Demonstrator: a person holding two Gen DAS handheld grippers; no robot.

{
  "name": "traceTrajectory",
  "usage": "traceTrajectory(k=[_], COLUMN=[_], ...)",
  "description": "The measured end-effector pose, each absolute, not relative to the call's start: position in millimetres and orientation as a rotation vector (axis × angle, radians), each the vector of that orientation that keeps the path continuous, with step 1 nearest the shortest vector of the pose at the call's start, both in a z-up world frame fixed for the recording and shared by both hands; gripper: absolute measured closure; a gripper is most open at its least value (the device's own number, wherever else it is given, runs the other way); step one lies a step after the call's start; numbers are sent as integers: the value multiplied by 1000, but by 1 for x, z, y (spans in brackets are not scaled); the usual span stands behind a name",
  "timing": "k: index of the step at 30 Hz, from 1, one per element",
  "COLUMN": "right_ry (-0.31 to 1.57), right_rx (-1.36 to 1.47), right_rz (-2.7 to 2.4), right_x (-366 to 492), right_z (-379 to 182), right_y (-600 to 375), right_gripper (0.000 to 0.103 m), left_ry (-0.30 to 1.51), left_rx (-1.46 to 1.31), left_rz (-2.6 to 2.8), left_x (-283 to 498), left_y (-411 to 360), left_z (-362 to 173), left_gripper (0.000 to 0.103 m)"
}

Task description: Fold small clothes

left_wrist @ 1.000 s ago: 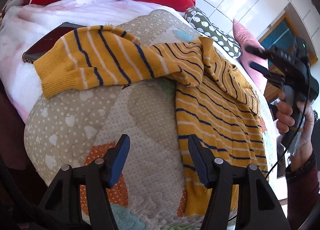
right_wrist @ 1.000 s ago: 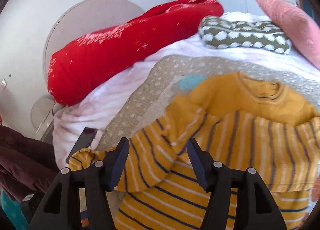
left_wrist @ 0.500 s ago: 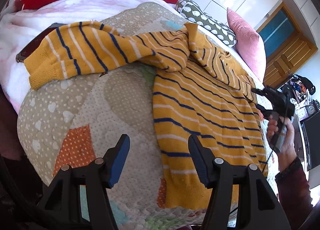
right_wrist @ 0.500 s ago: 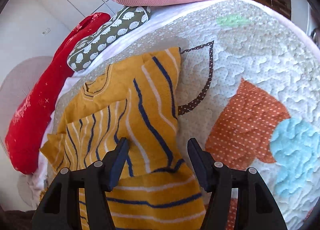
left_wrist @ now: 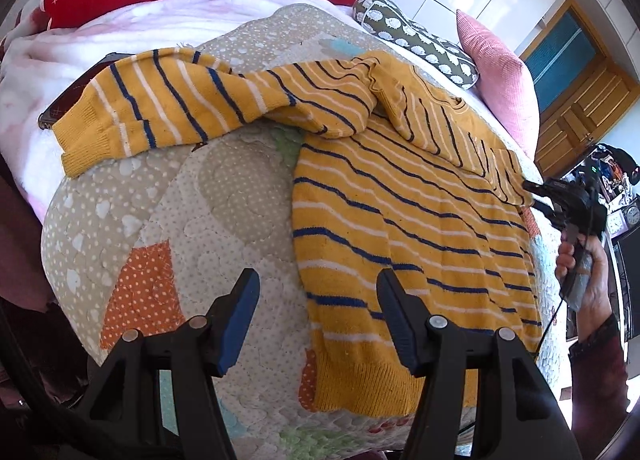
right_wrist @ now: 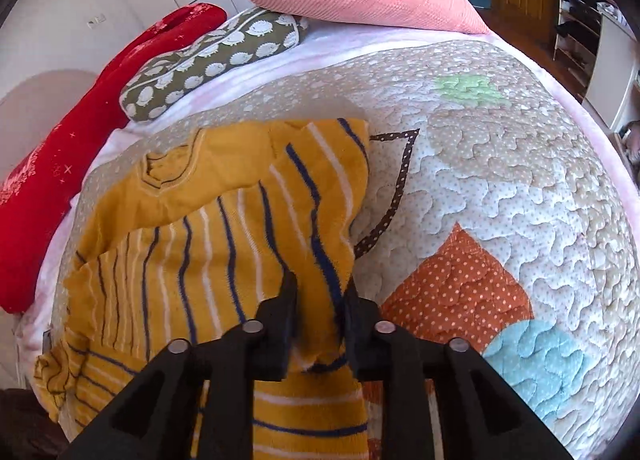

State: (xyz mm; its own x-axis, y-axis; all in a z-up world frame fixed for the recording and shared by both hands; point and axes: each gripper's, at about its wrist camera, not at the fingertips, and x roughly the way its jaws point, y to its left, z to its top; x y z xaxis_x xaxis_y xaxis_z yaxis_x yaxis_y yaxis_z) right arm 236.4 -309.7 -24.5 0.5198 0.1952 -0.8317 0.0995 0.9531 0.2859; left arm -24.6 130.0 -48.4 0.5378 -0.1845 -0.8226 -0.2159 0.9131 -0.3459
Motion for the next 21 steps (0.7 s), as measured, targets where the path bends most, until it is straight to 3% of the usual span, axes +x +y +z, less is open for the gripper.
traceTrajectory(k=[1,2,7,8,9,10,11,16,19,21], right_ry=[1007,987,1061,1077,1095,1120,1149,1051,952,910], right_rx=[338,358,414,428,427,411,383,114,168,125], right_rz=[61,58,114,130,144,169,185,-195,-92,95], right_x=[224,209,128,114,101,93,87,79,73,74], right_z=[-20,-15,-31,-37,-43,-49,-54,-26,18,41], right_y=[-314,-321,-331,-328,-324,-319,-314,-323,-296,-242], right_gripper=[46,36,36,38,49,93,98,99,97,89], left_ry=[1010,1008,985,984,980,972,964,917,919,935], left_rx=[-439,-441,-468,-485,-506,-524,-532,-502,-512,-549], left_rz=[19,19,61,73,85,94,104,195,246,260], left_x=[-26,-27,-33,-35,-37,-40,-44,-68,-80,-88], left_y=[131,133,153,159,165,170,175,200,219,231], left_z=[-48,-48,-47,-48,-48,-47,-46,-42,-50,-60], left_gripper=[43,43,43,43,43,43,43,42,40,40])
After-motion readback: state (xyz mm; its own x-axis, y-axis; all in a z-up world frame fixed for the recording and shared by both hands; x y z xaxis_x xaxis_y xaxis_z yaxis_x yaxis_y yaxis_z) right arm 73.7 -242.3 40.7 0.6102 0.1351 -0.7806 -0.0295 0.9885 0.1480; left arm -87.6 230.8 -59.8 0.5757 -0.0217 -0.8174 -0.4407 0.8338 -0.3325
